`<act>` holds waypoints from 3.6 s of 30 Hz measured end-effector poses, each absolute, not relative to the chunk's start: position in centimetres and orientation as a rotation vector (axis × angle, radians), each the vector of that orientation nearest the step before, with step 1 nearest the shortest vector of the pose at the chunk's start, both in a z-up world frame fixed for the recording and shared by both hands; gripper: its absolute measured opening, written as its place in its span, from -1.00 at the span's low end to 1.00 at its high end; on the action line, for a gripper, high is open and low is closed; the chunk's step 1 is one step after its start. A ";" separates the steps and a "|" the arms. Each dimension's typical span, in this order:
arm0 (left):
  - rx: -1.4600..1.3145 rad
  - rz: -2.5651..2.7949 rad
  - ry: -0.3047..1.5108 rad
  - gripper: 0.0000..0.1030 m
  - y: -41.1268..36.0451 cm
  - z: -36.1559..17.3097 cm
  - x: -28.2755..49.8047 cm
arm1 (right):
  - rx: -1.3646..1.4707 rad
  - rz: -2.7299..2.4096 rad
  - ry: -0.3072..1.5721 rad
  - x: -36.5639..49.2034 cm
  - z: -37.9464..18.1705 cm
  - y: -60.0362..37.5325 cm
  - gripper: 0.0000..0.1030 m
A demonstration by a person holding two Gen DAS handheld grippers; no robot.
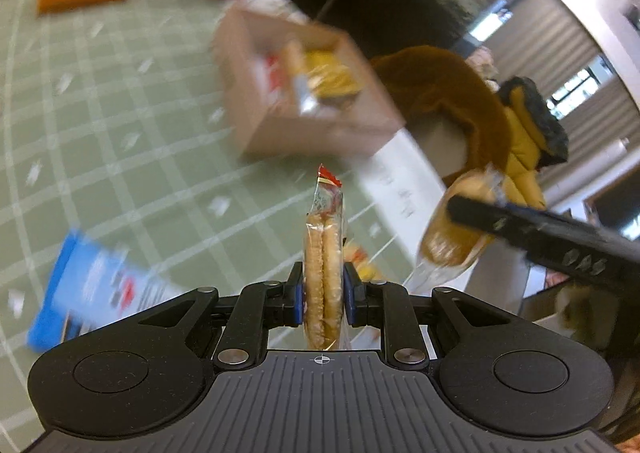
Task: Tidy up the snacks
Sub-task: 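Carry both packets over the pink box and open both tools to drop them, then move the left tool onto the blue biscuit packet and close on it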
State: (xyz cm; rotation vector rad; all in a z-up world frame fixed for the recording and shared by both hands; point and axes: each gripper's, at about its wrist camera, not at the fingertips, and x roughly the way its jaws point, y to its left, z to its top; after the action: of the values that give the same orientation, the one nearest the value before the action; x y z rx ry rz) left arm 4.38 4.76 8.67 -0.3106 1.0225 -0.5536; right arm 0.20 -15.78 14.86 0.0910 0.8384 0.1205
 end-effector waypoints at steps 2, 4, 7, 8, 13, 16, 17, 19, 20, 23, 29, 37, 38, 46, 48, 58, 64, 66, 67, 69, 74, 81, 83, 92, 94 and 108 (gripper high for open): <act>-0.288 -0.575 0.982 -0.56 3.5 10.7 5.8 | 0.093 0.111 0.779 0.7 17.6 -17.0 0.01; -0.263 -0.588 0.935 -0.56 2.6 12.7 7.4 | 0.094 0.108 0.705 1.4 20.7 -18.3 0.01; -0.227 -0.572 0.838 -0.56 1.1 15.5 10.1 | 0.078 0.101 0.608 2.9 24.5 -19.9 0.01; -0.220 -0.558 0.821 -0.56 0.7 15.9 10.9 | 0.075 0.099 0.586 3.4 25.2 -20.5 0.01; -0.316 -0.530 0.817 -0.56 -0.4 16.5 17.2 | 0.098 0.085 0.576 7.0 25.0 -23.1 0.01; -0.408 -0.511 0.807 -0.56 -0.3 16.6 21.2 | 0.107 0.079 0.608 9.1 23.4 -24.4 0.01; -0.468 -0.526 0.822 -0.54 -0.3 16.1 22.7 | 0.112 0.082 0.617 9.7 22.9 -24.8 0.01; -0.576 -0.540 0.881 -0.51 0.0 13.8 25.5 | 0.120 0.092 0.637 10.9 21.6 -25.6 0.01; -0.575 -0.511 0.907 -0.50 -0.2 12.3 26.5 | 0.120 0.096 0.647 11.5 21.0 -25.8 0.01; -0.462 -0.405 0.950 -0.50 -0.3 9.1 27.2 | 0.106 0.115 0.688 13.2 19.3 -26.1 0.01; -0.489 -0.252 0.918 -0.50 4.9 8.9 24.0 | 0.148 0.186 0.725 16.9 18.4 -25.7 0.01; -0.467 -0.140 0.987 -0.50 11.6 8.5 15.6 | 0.170 0.208 0.778 25.2 16.7 -20.0 0.25; -0.465 -0.127 1.009 -0.50 12.3 8.0 14.4 | 0.163 0.195 0.786 25.1 16.4 -19.6 0.25; -0.493 -0.074 1.152 -0.50 17.3 4.7 6.0 | 0.174 0.083 0.860 18.2 12.4 -19.8 0.28; -0.496 -0.076 1.173 -0.50 17.9 4.2 4.3 | 0.172 0.049 0.877 16.1 11.2 -19.7 0.28; -0.527 -0.120 1.225 -0.50 18.4 2.1 1.8 | 0.155 -0.020 0.983 7.2 6.0 -17.9 0.29; -0.518 -0.171 1.195 -0.50 16.8 1.9 3.4 | 0.163 -0.031 1.003 4.0 5.0 -17.3 0.33; -0.509 -0.203 1.188 -0.49 15.7 1.8 4.0 | 0.148 -0.034 1.010 3.3 4.8 -17.2 0.36; -0.508 -0.221 1.185 -0.49 15.1 1.7 4.3 | 0.144 -0.037 1.014 3.0 4.5 -17.2 0.36; -0.510 -0.262 1.180 -0.49 13.8 1.5 5.0 | 0.152 -0.025 1.035 2.5 4.1 -17.3 0.36; -0.479 -0.339 1.181 -0.49 10.7 1.5 6.0 | 0.193 0.005 1.053 1.7 3.8 -16.6 0.36; -0.410 -0.362 1.174 -0.49 8.8 2.1 5.9 | 0.039 0.081 1.032 -0.1 4.0 -12.3 0.36; -0.400 -0.364 1.174 -0.49 8.7 2.2 5.7 | 0.001 0.093 1.033 -0.5 3.6 -11.4 0.37; -0.343 -0.380 1.183 -0.49 8.5 2.1 5.1 | 0.008 0.080 1.055 -0.5 2.5 -11.3 0.38; -0.326 -0.382 1.193 -0.48 8.4 1.8 5.0 | -0.010 0.078 1.046 -0.7 2.3 -11.1 0.39; -0.343 -0.421 1.191 -0.24 8.5 1.5 4.7 | -0.003 0.060 1.045 -0.4 2.3 -10.7 0.42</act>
State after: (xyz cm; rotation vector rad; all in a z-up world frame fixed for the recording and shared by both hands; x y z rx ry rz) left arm 4.70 8.53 1.46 -0.3429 1.1913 -0.4212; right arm -0.42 -10.67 2.29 -0.0032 1.0455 0.0599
